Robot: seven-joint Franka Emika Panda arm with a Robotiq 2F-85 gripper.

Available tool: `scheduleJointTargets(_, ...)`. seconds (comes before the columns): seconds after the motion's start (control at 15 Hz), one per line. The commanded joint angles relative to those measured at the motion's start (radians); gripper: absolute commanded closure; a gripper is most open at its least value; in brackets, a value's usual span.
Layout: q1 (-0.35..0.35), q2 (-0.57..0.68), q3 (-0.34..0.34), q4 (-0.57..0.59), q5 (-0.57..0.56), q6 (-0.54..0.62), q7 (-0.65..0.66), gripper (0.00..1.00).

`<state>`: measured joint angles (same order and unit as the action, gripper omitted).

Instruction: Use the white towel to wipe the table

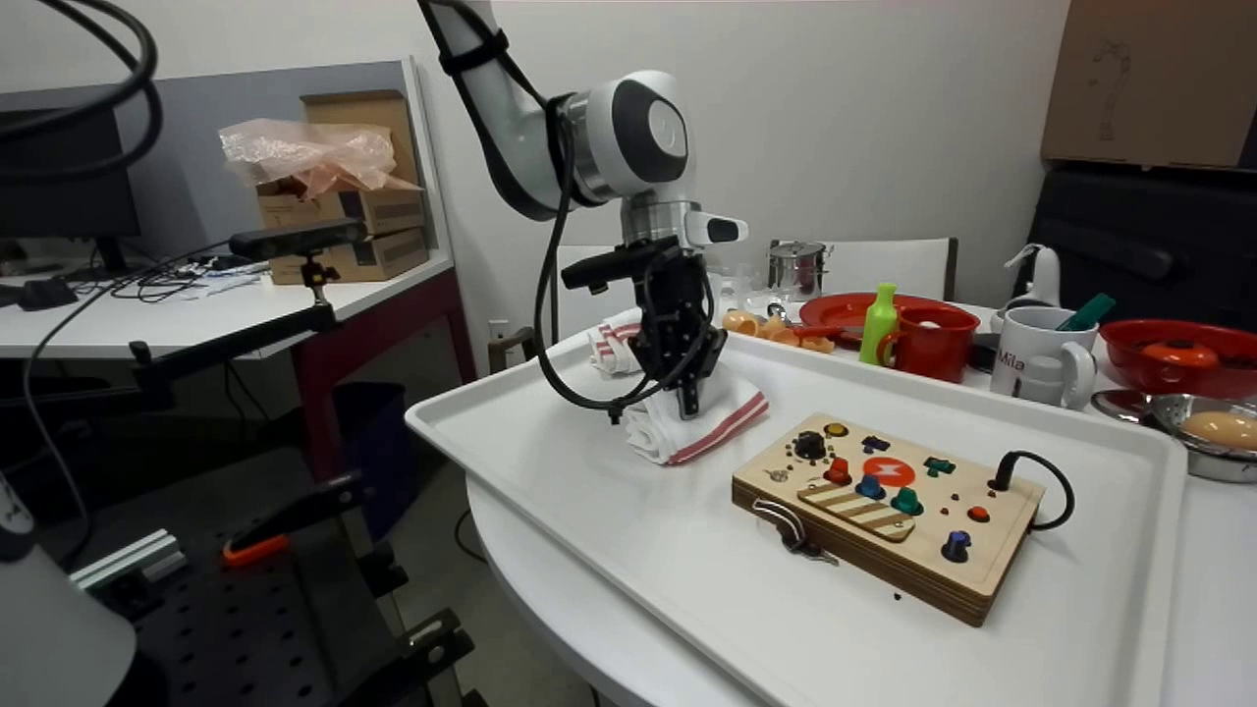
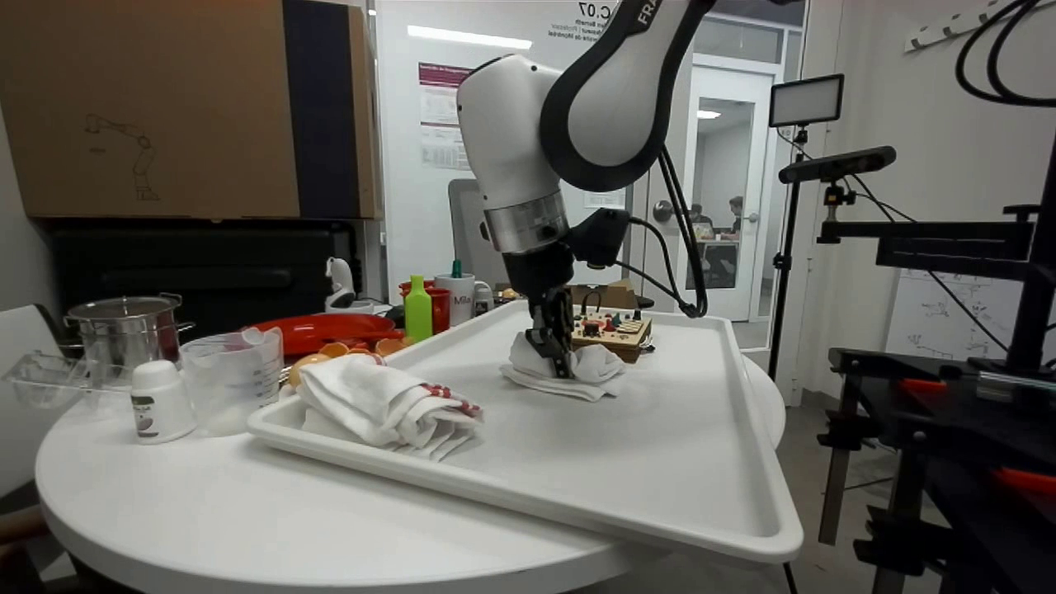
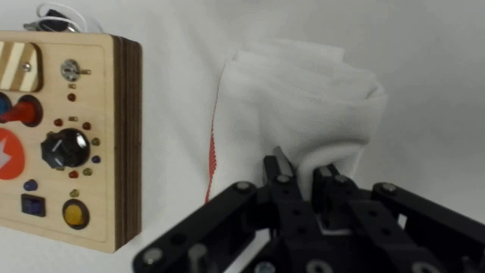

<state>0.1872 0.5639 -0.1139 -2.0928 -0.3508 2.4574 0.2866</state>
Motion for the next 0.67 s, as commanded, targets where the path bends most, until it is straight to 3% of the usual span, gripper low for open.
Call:
scheduleJointTargets(0.0, -0.010, 0.068, -0.018, 0.063, 0.016, -0.023, 0.035, 0.97)
scheduleJointTargets(0.6, 0.015, 0.020, 0.032, 0.031, 0.038, -0.043, 0.037, 0.97)
